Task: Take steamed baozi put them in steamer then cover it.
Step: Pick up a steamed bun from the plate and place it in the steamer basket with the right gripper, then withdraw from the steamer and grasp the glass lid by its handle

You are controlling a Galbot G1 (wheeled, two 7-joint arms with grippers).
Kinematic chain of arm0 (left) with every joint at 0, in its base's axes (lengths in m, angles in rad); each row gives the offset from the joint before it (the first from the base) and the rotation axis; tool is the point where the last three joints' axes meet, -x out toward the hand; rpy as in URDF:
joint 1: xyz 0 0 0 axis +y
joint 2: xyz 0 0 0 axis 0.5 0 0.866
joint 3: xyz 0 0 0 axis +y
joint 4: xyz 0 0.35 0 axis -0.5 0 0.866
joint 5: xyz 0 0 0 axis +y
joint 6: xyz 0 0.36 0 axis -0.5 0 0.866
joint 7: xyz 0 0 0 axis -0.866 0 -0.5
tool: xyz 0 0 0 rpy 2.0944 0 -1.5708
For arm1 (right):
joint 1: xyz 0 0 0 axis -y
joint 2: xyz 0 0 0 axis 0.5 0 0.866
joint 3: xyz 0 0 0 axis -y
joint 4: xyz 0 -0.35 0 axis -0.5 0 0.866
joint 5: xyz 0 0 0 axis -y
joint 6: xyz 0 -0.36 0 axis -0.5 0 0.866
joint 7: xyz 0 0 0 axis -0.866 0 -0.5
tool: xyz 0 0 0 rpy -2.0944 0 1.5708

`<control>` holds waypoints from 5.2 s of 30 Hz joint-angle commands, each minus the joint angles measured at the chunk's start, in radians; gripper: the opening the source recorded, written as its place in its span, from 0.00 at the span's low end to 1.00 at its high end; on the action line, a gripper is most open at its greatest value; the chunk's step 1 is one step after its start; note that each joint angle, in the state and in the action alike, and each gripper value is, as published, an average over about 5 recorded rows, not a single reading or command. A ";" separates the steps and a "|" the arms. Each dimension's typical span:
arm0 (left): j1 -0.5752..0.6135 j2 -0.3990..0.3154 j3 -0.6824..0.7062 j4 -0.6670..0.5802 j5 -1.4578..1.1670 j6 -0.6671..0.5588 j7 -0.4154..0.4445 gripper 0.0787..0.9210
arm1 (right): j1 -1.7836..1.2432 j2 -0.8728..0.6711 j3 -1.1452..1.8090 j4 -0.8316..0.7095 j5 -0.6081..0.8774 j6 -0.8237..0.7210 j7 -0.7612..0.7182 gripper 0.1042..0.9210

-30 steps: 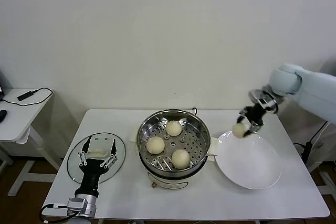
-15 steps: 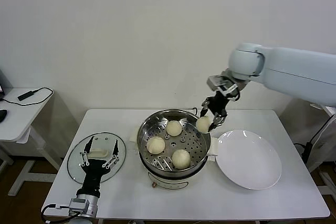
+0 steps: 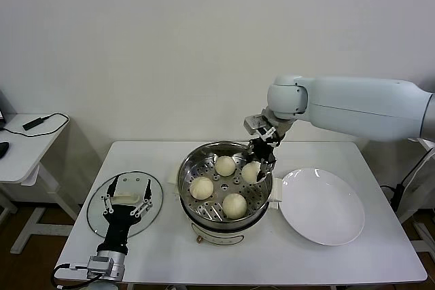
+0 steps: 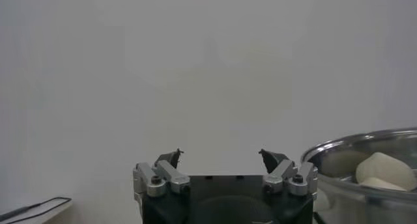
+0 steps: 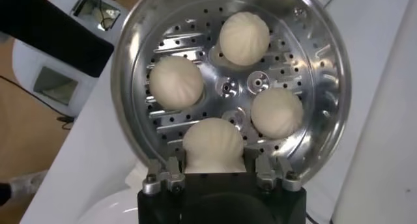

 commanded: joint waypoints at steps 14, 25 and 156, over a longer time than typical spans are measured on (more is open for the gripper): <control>0.002 0.001 -0.008 -0.001 -0.009 -0.004 -0.002 0.88 | -0.074 0.053 -0.008 -0.055 -0.064 -0.015 0.029 0.65; 0.002 0.002 -0.011 -0.003 -0.010 -0.003 -0.003 0.88 | -0.093 0.046 0.002 -0.043 -0.065 -0.012 0.047 0.84; -0.366 0.132 0.017 0.671 1.229 0.173 -0.137 0.57 | -2.092 0.103 2.116 0.183 -0.259 0.713 1.144 0.88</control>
